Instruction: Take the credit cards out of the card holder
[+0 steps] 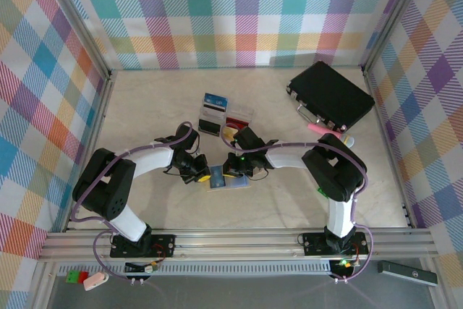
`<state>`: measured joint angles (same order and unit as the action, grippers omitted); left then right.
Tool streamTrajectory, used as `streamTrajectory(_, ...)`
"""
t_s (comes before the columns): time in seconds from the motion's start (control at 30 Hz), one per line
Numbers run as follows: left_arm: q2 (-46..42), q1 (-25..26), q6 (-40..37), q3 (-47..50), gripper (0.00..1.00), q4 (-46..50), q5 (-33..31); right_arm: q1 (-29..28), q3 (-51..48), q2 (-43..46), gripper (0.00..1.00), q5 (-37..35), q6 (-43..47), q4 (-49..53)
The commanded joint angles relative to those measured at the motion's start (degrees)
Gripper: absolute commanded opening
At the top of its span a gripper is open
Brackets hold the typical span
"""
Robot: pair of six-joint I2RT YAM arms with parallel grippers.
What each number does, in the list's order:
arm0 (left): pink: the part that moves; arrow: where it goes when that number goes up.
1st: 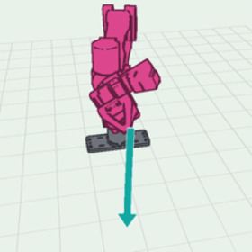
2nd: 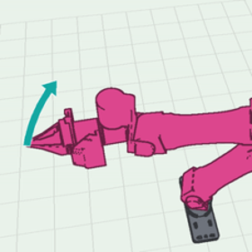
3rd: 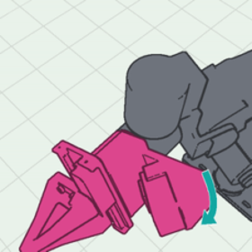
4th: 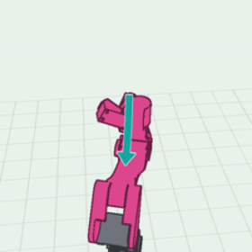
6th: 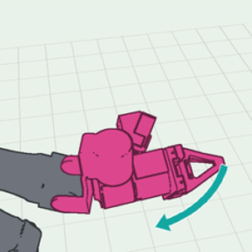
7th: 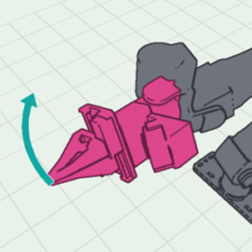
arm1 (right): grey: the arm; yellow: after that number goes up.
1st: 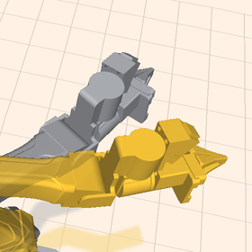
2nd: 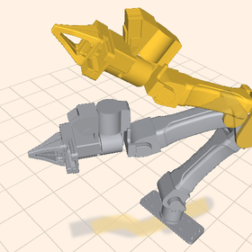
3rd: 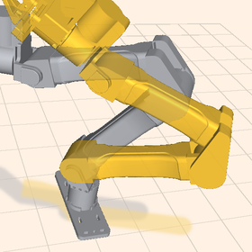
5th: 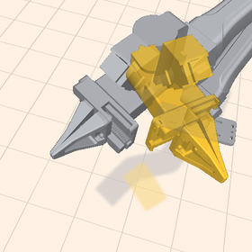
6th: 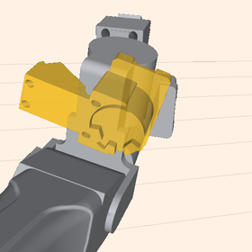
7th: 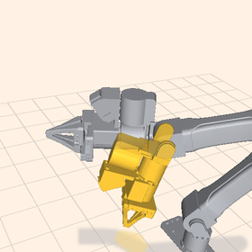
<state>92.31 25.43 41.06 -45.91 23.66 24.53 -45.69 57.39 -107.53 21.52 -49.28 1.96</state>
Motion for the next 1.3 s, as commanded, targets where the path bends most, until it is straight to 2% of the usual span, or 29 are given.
streamTrajectory(0.0,1.84,0.22,-0.27,0.36,0.11,3.56,-2.90,0.16,-0.96,1.78,0.03,-2.19,-0.05,0.70)
streamTrajectory(0.2,-0.15,0.23,-0.80,-0.70,0.20,5.44,-4.37,0.33,-1.63,4.31,0.02,-6.98,0.14,4.74)
streamTrajectory(0.5,-2.14,0.23,-1.45,-1.96,0.17,5.29,-2.83,0.34,-1.46,5.98,0.02,-8.54,0.95,6.90)
streamTrajectory(0.77,-5.40,0.23,-2.89,-5.55,0.17,9.21,-3.78,0.34,-0.11,6.79,0.02,-13.27,0.36,13.04)
streamTrajectory(0.93,-6.44,0.31,-2.18,-5.62,0.19,7.04,-1.54,0.34,0.27,6.88,0.02,-12.32,0.90,13.35)
streamTrajectory(1.07,-4.82,1.22,-1.65,-5.44,0.19,4.04,1.98,0.34,0.62,7.18,0.02,-11.69,1.20,13.16)
streamTrajectory(1.27,0.10,3.60,-1.51,-6.43,0.17,2.77,2.01,0.34,0.89,7.78,0.02,-12.38,1.11,13.80)
